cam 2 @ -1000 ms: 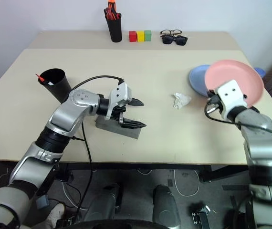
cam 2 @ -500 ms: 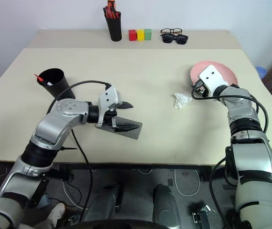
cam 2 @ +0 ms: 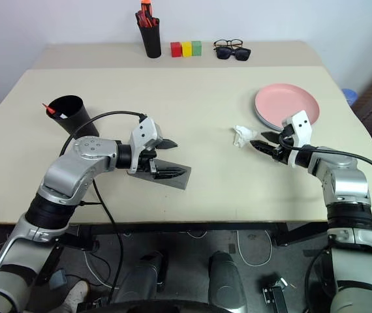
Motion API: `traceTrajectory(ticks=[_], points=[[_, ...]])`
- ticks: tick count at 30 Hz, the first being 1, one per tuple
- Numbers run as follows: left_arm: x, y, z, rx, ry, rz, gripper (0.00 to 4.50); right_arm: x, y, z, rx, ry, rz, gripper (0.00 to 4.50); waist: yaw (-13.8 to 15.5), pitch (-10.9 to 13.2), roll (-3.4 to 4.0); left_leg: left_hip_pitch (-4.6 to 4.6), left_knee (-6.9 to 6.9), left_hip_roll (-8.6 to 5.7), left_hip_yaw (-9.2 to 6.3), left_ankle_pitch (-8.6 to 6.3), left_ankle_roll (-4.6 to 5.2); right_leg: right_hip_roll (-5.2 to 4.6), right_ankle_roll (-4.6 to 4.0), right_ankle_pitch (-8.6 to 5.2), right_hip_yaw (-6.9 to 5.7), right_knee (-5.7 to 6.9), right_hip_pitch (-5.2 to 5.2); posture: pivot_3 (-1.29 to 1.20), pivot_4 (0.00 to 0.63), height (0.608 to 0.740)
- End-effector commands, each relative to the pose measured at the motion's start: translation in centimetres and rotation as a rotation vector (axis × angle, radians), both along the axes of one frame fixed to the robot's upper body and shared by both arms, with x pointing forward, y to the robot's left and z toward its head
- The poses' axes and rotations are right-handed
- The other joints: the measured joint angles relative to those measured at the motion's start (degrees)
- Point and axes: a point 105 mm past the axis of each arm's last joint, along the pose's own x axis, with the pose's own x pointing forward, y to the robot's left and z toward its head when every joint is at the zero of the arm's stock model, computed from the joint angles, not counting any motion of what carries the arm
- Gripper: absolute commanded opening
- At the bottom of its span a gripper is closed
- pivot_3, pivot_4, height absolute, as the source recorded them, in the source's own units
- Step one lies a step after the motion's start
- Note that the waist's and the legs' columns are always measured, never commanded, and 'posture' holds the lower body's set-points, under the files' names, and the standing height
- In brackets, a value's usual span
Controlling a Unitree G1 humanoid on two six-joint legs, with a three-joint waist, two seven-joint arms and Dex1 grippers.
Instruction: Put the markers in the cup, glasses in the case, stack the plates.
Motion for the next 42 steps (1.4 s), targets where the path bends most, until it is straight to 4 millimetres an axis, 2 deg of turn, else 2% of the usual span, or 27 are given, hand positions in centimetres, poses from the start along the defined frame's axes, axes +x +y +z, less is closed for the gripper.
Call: traceTrajectory(ticks=[1, 6, 12, 15, 18, 24, 35, 37, 40, 42], points=[[0.1, -0.1, 1.7, -0.018, -0.063, -0.014, 4.50, 0.9, 0.4, 0.3, 0.013, -0.026, -0.046, 2.40, 0.1, 0.0, 0.00, 0.01, -0.01, 0.00, 0.00, 0.00, 0.00, 0.00, -0.02, 0.01, 0.00, 0.03, 0.00, 0.00, 0.150, 0.740], [-0.2, 0.8, 1.8, -0.010, -0.059, 0.008, 4.50, 2.4, 1.2, -1.0, 0.075, 0.031, -0.080, 2.40, 0.2, 0.0, 0.00, 0.07, 0.00, 0.01, 0.00, 0.04, -0.01, 0.01, -0.05, 0.01, 0.03, 0.20, -0.02, 0.00, 0.150, 0.740], [-0.4, 1.5, 1.7, -0.003, -0.053, 0.050, 4.50, 5.1, 2.6, -1.6, 0.016, -0.013, -0.119, 2.40, 0.1, 0.0, 0.00, 0.04, -0.04, 0.00, 0.00, 0.04, -0.01, 0.01, 0.27, 0.04, 0.03, 0.21, -0.03, 0.00, 0.150, 0.740], [-0.4, 1.8, 1.7, -0.004, -0.050, 0.070, 4.50, 6.0, 3.0, -1.2, 0.032, -0.033, -0.127, 1.55, 0.1, 0.0, 0.00, 0.05, -0.08, 0.00, -0.01, 0.05, -0.01, 0.02, 0.27, 0.05, 0.03, 0.24, -0.06, 0.00, 0.150, 0.740], [-0.5, 2.0, 1.6, -0.004, -0.048, 0.078, 4.50, 6.4, 2.7, -0.7, 0.025, -0.058, -0.146, 0.05, 0.2, 0.0, 0.00, 0.05, -0.08, 0.00, -0.01, 0.05, -0.01, 0.02, 0.29, 0.04, 0.02, 0.25, -0.06, 0.00, 0.150, 0.740], [-0.6, 1.7, 1.4, -0.008, -0.044, 0.079, 4.50, 6.6, 2.0, 0.5, 0.025, -0.118, -0.162, 0.01, 0.1, 0.0, 0.00, 0.04, -0.08, -0.01, -0.01, 0.05, -0.01, 0.02, 0.30, 0.03, 0.03, 0.25, -0.05, 0.00, 0.150, 0.740], [-0.3, 1.3, 1.3, -0.025, -0.042, 0.081, 4.50, 7.6, 1.2, 6.7, 0.085, -0.288, -0.192, 0.01, 0.1, 0.0, 0.02, 0.06, -0.08, -0.01, -0.01, 0.05, -0.02, 0.02, 0.29, 0.03, 0.03, 0.32, -0.09, 0.00, 0.150, 0.740], [-0.4, 1.3, 1.3, -0.026, -0.042, 0.080, 4.50, 7.7, 1.3, 7.0, 0.071, -0.297, -0.187, 0.01, 0.1, 0.0, 0.02, 0.06, -0.08, -0.01, -0.02, 0.05, -0.02, 0.02, 0.29, 0.03, 0.03, 0.32, -0.08, 0.00, 0.150, 0.740], [-0.4, 1.3, 1.2, -0.028, -0.039, 0.085, 4.50, 7.2, 2.2, 5.9, 0.083, -0.230, -0.097, 0.01, 0.2, 0.0, 0.02, 0.06, -0.10, -0.01, -0.02, 0.05, -0.02, 0.02, 0.31, 0.01, 0.03, 0.28, -0.06, 0.00, 0.150, 0.740], [-0.5, 1.3, 1.2, -0.029, -0.036, 0.087, 4.50, 6.8, 2.9, 5.1, 0.081, -0.200, -0.045, 0.54, 0.2, 0.0, 0.02, 0.04, -0.10, -0.01, -0.01, 0.05, -0.02, 0.02, 0.32, 0.01, 0.04, 0.28, -0.07, 0.00, 0.150, 0.740]])
